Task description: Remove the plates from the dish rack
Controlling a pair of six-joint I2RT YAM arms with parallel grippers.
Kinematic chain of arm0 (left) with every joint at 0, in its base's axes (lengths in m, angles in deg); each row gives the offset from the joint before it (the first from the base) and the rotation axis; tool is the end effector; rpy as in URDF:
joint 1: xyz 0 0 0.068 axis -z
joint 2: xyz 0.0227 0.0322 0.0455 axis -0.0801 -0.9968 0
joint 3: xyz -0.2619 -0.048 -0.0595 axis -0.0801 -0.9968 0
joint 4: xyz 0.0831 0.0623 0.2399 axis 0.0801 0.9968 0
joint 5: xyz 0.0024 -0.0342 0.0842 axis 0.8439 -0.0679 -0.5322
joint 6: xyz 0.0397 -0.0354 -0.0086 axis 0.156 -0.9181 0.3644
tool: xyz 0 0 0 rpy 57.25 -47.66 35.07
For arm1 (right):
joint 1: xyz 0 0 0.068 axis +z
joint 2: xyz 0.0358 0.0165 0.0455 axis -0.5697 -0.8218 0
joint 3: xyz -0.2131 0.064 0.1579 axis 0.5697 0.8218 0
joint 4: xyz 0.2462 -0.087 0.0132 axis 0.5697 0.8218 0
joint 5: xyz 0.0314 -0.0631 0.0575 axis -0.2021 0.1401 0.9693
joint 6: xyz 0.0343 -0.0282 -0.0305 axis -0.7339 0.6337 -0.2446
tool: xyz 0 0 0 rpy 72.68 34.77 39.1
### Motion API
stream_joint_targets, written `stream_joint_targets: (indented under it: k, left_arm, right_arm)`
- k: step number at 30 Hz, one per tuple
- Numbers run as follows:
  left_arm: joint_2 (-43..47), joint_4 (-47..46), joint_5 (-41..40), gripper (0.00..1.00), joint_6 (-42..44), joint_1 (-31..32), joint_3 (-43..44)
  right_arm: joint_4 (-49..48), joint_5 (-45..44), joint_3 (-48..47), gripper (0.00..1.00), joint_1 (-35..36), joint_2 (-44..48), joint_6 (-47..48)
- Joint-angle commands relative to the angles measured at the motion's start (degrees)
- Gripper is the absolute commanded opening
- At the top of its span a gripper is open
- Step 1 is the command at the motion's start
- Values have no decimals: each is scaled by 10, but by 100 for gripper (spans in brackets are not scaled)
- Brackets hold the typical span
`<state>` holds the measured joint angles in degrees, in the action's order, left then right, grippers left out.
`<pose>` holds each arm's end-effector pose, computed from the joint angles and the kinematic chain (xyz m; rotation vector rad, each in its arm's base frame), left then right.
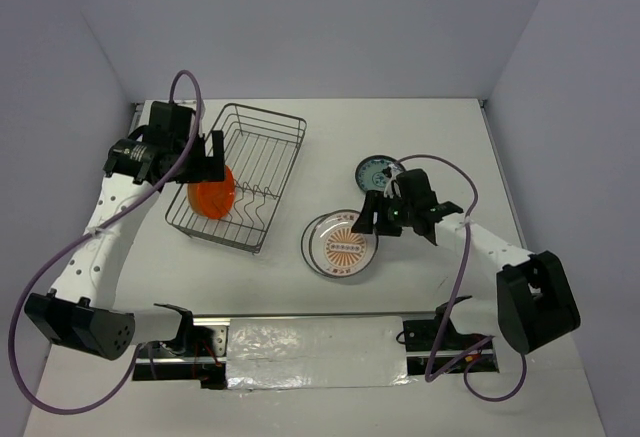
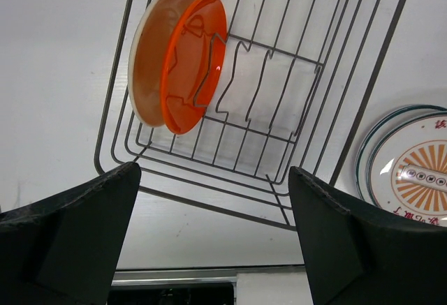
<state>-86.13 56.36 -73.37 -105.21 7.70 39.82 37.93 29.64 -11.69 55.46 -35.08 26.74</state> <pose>0.2434 -0.0475 0.3986 -0.1884 2.3351 -0.0778 0.2257 0.1007 0.1985 -0.0961 2.4820 0.8619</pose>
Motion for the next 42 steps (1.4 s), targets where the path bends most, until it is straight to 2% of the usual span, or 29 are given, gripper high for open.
stream_joint_targets:
  k: [1, 4, 7, 13, 22, 28, 33, 35, 38, 39, 40, 42]
  left_arm:
    - [16, -6, -12, 99, 22, -1, -8]
    - [14, -3, -13, 100, 24, -1, -7]
    - [9, -1, -24, 100, 28, -1, -8]
    - [-5, -18, -32, 100, 30, -1, -23]
    - [-38, -44, -23, 100, 33, -1, -38]
    - [-38, -43, -22, 99, 40, -1, -36]
    - [-41, -49, -41, 99, 47, -2, -42]
    - [-46, -60, -41, 99, 57, -1, -53]
    - [-65, -91, -52, 91, 74, -1, -62]
    - [-82, -100, -62, 80, 75, -1, -61]
    - [-91, -105, -63, 74, 79, -1, -57]
    - [-109, -119, -65, 68, 84, -1, -51]
  right_arm:
    - [-13, -28, 1, 71, 0, -17, 24]
    - [36, -80, -23, 79, 8, -46, 31]
    - [75, -99, -43, 82, 26, -75, 36]
    - [86, -77, -62, 86, 39, -98, 30]
    - [64, 26, -79, 87, 39, -71, 38]
    - [160, -59, -127, 87, 38, -97, 37]
    - [209, -155, -149, 88, 38, -68, 31]
    - [215, -153, -152, 88, 36, -49, 27]
    - [219, -137, -158, 87, 36, -15, 29]
    - [227, -135, -161, 87, 36, -3, 31]
    - [230, -129, -166, 87, 38, 2, 35]
    - [242, -124, -171, 87, 37, 11, 41]
